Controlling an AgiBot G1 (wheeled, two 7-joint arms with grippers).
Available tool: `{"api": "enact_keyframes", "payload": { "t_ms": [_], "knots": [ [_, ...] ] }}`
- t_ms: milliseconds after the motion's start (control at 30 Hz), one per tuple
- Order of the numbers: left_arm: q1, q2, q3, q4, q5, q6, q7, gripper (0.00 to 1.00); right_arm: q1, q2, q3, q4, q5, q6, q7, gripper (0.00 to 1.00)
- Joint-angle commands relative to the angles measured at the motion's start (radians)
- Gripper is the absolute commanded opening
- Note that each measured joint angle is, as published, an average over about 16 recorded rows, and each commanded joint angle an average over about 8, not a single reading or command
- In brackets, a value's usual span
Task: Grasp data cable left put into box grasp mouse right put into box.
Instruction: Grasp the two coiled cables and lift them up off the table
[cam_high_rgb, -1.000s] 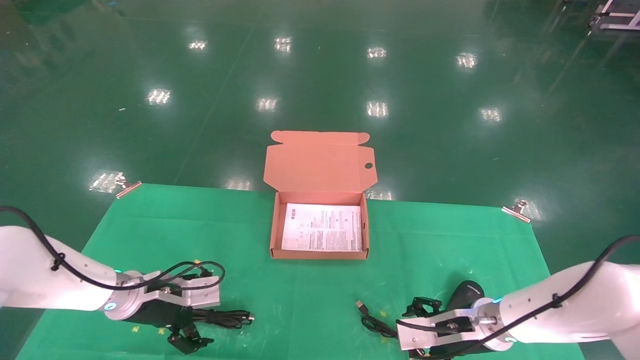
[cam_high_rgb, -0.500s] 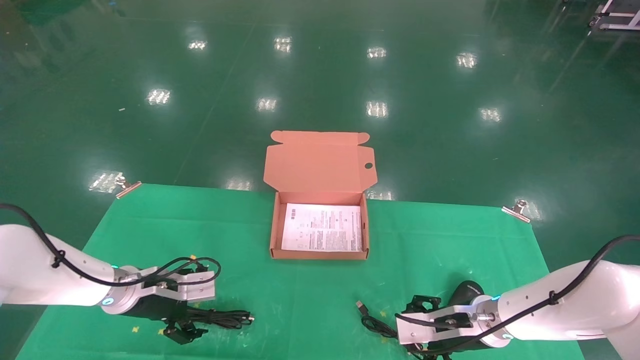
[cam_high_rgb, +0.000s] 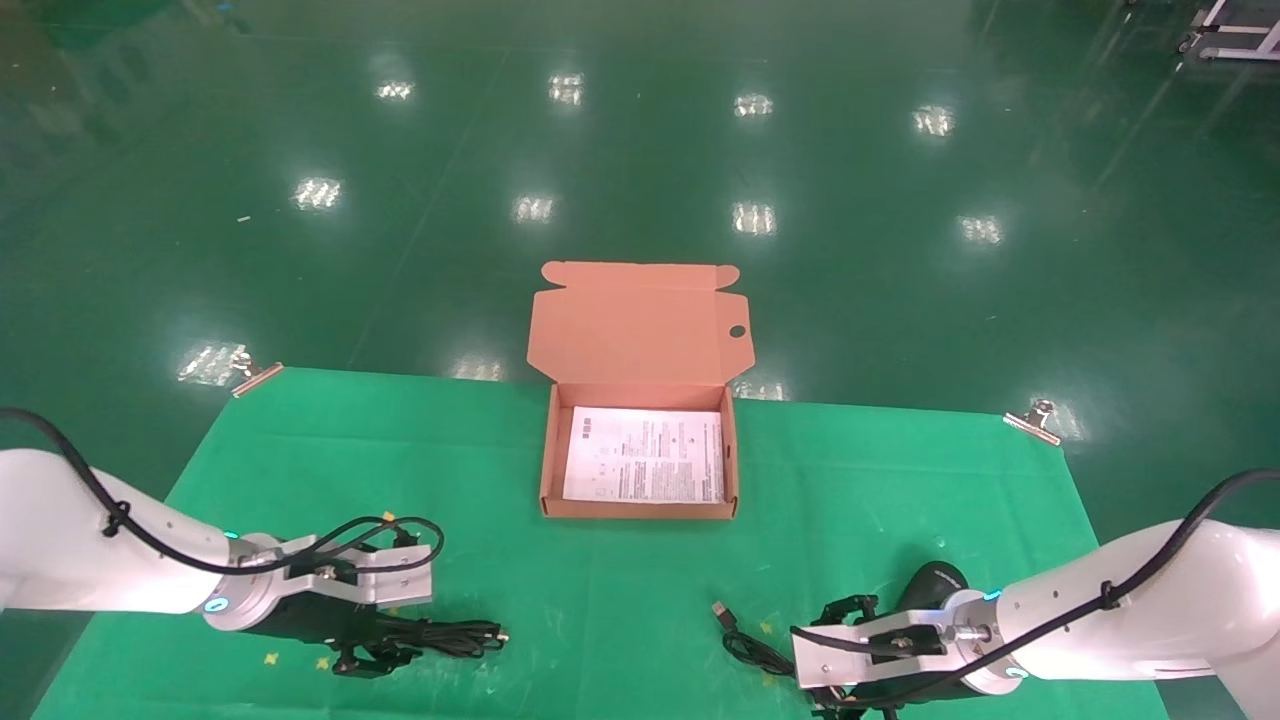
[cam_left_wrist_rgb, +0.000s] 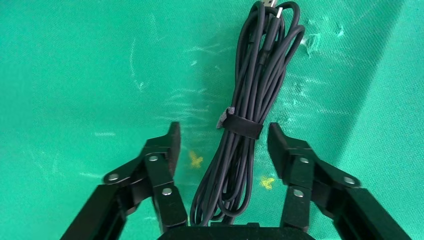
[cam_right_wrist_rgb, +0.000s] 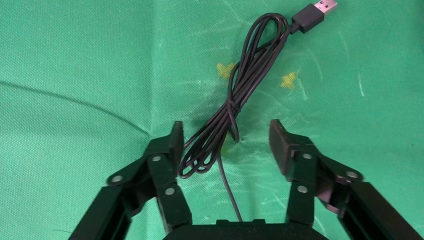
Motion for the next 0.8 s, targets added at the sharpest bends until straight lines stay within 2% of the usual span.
{"api": "enact_keyframes", "payload": {
  "t_ms": [33,800],
  "knots": [
    [0.0,0.0,0.0,-0.001,-0.001,0.001,0.0,0.0,0.0,0.0,0.0,0.001,0.0,0.0,0.0,0.0],
    [0.0,-0.003,-0.002,-0.007,-0.003,0.005,0.001,0.0,0.002,0.005,0.002,0.006,0.002,-0.002,0.002,0.0]
  ]
}}
